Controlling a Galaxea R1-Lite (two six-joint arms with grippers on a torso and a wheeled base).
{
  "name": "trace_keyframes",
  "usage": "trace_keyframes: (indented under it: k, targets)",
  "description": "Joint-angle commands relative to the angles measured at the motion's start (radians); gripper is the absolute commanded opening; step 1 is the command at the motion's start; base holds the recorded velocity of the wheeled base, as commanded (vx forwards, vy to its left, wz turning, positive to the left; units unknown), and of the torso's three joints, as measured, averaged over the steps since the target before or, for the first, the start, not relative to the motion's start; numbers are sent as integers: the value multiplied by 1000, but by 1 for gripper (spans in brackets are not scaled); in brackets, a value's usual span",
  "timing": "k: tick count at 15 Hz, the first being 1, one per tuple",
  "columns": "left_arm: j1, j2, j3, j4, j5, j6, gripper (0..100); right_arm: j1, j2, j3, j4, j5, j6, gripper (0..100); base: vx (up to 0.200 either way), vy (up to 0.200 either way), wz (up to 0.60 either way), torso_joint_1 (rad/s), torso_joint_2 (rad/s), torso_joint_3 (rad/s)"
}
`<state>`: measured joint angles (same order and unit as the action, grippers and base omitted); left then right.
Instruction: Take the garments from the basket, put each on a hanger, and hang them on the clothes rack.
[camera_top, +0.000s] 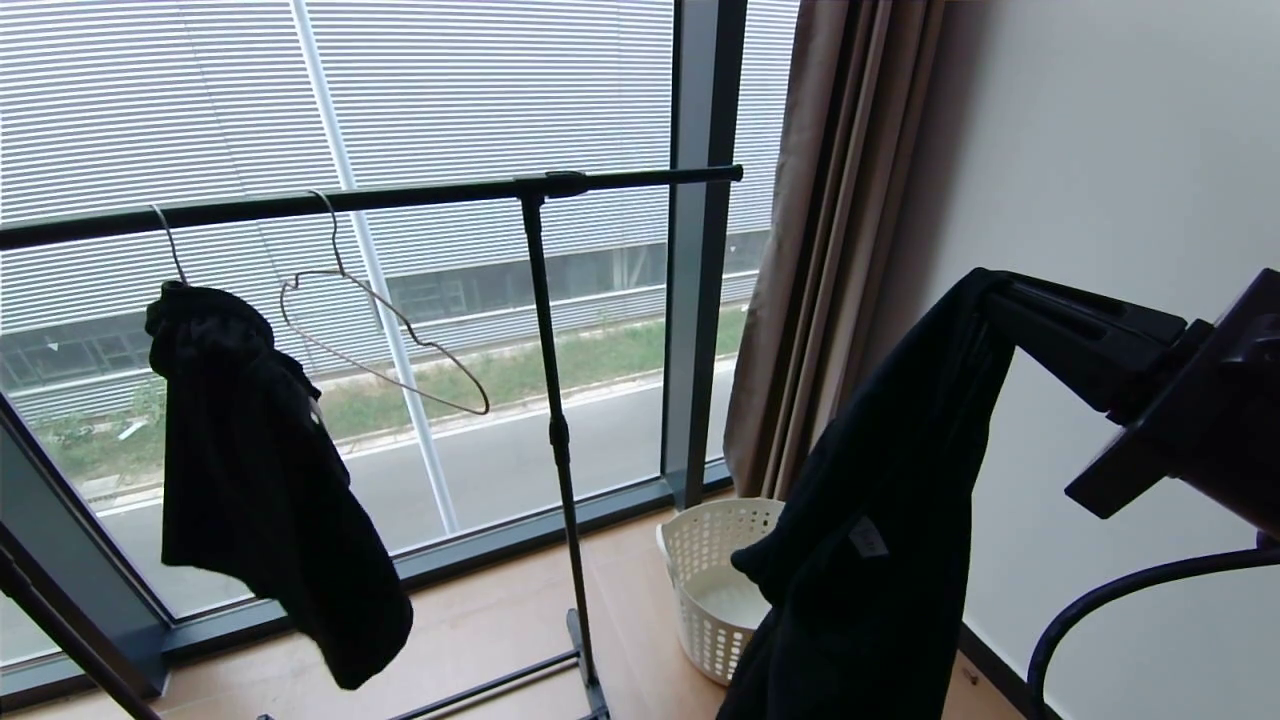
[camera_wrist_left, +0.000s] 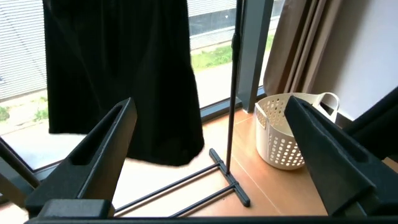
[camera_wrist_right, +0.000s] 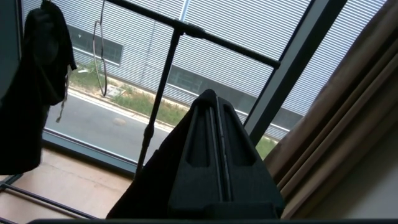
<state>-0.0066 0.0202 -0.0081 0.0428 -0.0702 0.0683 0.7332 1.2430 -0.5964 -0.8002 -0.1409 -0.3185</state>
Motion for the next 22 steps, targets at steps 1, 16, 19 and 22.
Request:
trace_keyframes:
  k: [1,16,19,22]
  targets:
    - [-6,55,0,2,-5,18,100,0,-2,1,-1,0,-7,0,0,0,0,0,0,0]
    - [-3,-11,0,-1,-48,18,100,-6,26,-10,-17,1,9,0,0,0,0,93,-229,-137]
    - [-3,-11,0,-1,-48,18,100,-8,26,-8,-13,1,9,0,0,0,0,167,-404,-232]
    - [-3,-11,0,-1,-48,19,100,-6,62,-3,-19,0,7,0,0,0,0,98,-230,-129]
